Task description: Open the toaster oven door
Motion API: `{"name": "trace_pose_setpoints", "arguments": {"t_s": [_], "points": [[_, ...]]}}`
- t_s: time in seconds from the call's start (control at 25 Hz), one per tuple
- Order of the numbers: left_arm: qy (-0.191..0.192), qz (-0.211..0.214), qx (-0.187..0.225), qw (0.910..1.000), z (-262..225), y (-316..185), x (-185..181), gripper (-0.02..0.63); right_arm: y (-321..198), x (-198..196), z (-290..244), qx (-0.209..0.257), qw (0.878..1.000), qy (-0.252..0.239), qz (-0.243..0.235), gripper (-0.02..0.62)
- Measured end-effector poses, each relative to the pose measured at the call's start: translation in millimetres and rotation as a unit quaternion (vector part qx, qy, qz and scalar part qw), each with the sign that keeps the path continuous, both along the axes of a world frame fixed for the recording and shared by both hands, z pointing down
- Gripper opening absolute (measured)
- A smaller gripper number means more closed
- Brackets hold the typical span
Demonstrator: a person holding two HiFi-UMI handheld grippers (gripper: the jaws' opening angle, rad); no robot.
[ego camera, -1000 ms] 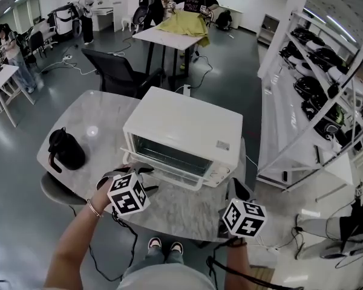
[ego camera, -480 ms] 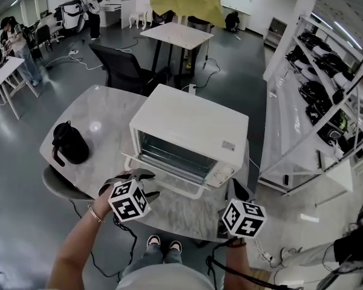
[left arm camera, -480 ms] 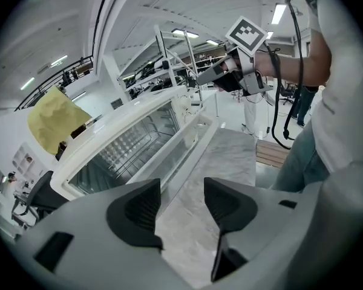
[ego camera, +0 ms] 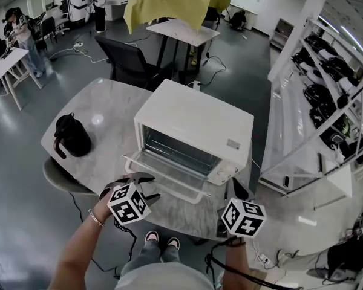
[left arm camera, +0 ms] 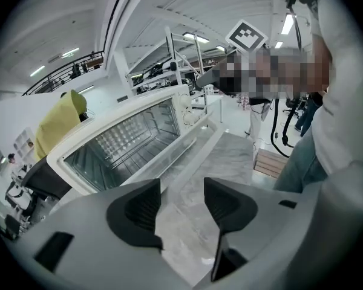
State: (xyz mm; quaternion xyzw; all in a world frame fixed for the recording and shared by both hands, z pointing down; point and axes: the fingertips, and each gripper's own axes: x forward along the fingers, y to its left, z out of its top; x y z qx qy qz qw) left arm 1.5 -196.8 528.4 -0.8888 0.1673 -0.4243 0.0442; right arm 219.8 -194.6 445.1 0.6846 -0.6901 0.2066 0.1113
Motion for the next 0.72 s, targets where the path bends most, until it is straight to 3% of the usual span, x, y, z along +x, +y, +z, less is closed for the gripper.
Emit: {"name": "trace_pose_setpoints", "arguments": {"t_s": [0.72], "points": [[0.028,-0.05,-0.019,0.9982,29.9,22.2,-11.4,0.224,-6.7,-22.7,13.7,-0.017,0.999,0.003,-0.034,0.005]]}}
